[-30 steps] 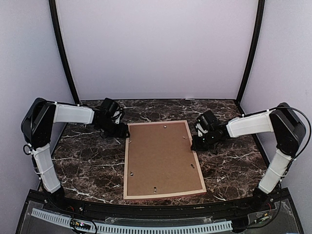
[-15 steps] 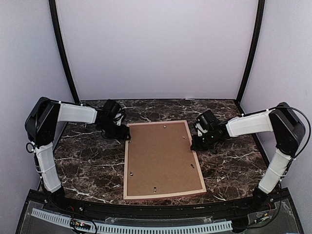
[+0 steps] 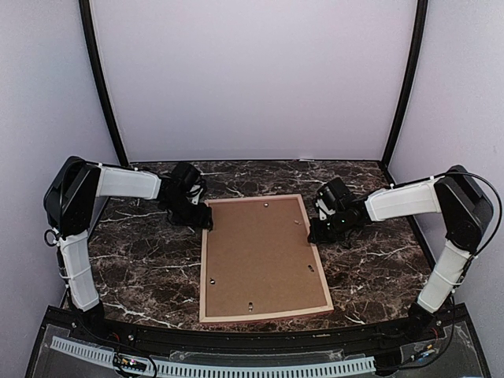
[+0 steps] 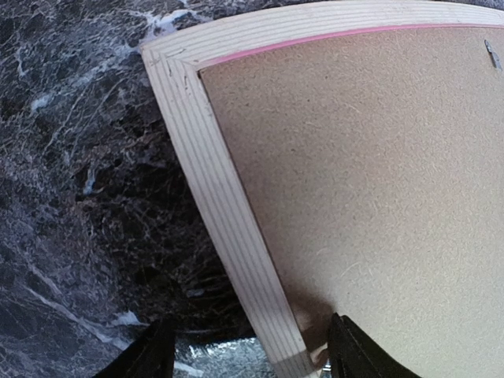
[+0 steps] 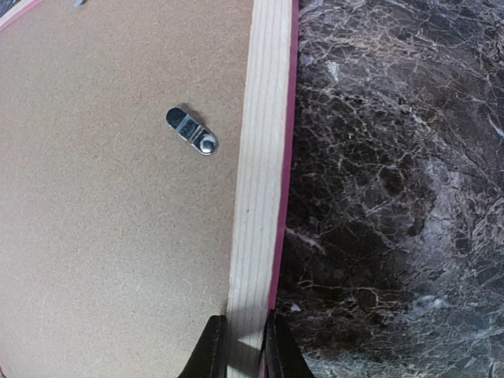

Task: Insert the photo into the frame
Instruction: Press the fastener onto the backboard.

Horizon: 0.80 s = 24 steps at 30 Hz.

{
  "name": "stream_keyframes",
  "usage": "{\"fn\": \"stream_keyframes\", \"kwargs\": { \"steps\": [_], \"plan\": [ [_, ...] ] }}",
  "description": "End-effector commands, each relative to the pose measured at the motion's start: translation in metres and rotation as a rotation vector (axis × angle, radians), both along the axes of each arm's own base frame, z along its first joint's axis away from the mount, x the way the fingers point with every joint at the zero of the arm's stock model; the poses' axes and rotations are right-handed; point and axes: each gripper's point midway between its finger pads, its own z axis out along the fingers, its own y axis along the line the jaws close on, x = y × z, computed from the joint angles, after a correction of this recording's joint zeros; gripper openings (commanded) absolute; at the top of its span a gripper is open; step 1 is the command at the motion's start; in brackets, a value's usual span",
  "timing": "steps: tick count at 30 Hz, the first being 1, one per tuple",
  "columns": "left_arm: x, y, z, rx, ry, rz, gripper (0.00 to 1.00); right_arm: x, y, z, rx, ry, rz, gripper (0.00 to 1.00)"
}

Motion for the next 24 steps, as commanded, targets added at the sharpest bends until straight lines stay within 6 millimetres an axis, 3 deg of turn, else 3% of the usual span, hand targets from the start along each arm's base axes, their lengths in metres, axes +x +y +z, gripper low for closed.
{"fn": "stream_keyframes", "kwargs": {
  "steps": [1,24],
  "plan": [
    [-0.029,0.005,-0.005,0.040,0.094,-0.002,0.69,-0.018,-0.001,-0.019,-0.007,0.074,0.043,0.01],
    [-0.053,0.015,0.002,0.056,0.150,0.009,0.69,-0.021,0.000,-0.016,0.018,0.070,0.036,0.01]
  ]
}}
